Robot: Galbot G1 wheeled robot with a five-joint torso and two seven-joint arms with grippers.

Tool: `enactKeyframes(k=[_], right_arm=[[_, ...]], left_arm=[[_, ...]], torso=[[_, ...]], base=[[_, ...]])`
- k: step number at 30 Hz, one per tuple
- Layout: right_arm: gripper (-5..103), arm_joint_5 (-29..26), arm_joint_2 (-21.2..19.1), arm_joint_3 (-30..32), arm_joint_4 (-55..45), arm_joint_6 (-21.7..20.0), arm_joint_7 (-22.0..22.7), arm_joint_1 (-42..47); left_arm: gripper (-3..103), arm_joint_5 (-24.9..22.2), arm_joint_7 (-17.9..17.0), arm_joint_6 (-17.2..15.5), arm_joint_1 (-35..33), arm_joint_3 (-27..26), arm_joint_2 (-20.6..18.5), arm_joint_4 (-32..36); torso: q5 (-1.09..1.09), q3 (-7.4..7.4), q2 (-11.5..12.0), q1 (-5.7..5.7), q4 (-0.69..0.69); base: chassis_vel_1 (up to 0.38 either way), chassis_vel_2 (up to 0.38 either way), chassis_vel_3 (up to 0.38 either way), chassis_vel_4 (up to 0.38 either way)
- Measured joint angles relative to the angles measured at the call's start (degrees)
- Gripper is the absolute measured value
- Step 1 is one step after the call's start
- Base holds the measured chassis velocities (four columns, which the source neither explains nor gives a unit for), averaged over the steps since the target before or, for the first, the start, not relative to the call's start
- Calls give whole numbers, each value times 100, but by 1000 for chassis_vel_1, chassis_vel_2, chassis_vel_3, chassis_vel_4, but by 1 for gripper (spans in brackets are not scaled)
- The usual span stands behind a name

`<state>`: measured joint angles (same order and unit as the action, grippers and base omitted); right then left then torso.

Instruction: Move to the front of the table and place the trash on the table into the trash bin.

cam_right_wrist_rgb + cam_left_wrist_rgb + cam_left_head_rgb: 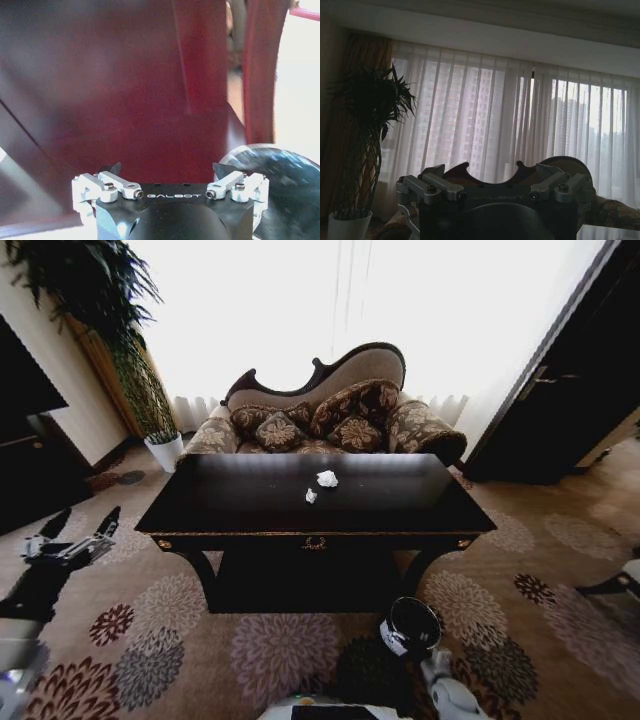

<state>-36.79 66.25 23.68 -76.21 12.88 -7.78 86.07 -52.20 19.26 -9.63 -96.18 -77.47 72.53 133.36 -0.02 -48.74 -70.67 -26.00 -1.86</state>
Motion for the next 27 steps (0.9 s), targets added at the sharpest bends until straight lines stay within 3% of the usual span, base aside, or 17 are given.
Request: enactKeyframes(k=[8,14,27], right_arm=[[100,188,124,436,-1592,244,105,984],[100,209,116,752,-2630,353,286,1598],[100,-8,253,1353,-4248,314,408,1988]], left_arm=[[100,156,-1,11,85,175,183,-18],[100,121,-1,18,81,114,68,-46],[100,97,-29,33,78,46,8,-109]], torso=[[-1,-1,0,0,1],[0,0,0,-1,-1],[0,-1,1,-1,0]], base=[[0,0,0,0],[0,0,0,0],[0,0,0,0]])
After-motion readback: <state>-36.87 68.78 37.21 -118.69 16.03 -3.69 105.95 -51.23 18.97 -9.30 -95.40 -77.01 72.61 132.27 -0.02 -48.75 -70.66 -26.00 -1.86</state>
